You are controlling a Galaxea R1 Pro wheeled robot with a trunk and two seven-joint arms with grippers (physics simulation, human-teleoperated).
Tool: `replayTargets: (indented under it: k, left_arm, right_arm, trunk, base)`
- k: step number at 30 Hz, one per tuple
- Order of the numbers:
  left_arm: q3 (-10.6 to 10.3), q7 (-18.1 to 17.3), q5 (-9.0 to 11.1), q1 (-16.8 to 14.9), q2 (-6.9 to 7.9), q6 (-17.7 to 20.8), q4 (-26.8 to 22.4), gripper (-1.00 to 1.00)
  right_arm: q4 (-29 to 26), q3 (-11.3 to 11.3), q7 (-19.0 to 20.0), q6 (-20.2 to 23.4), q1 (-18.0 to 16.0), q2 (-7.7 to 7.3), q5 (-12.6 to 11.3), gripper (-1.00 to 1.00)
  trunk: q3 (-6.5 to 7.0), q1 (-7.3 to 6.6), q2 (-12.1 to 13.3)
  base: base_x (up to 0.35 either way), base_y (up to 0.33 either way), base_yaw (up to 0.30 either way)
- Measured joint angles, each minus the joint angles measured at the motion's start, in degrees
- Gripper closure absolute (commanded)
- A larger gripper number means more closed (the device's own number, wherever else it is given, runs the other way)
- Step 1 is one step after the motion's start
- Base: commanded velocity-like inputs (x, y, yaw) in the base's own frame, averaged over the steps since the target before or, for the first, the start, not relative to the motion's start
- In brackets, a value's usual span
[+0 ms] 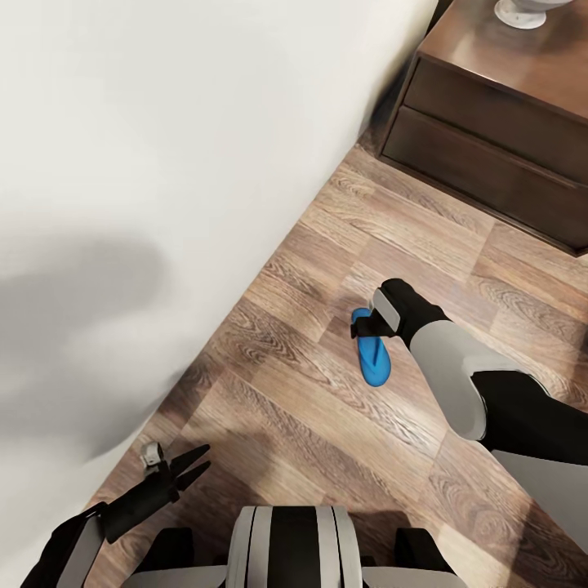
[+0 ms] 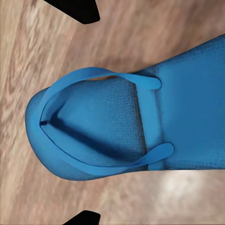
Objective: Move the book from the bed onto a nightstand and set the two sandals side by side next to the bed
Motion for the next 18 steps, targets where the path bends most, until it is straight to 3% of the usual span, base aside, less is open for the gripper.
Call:
replayTargets:
  k: [18]
  left_arm:
    - [0.1,-0.1,0.0,0.0,0.09,0.0,0.0,-1.00]
  right_arm:
    - [0.0,0.1,-0.4,0.1,0.0,-0.59,0.1,-1.00]
  trunk:
    - [0.00,0.00,0.0]
  base:
    - [0.000,0.000,0.000]
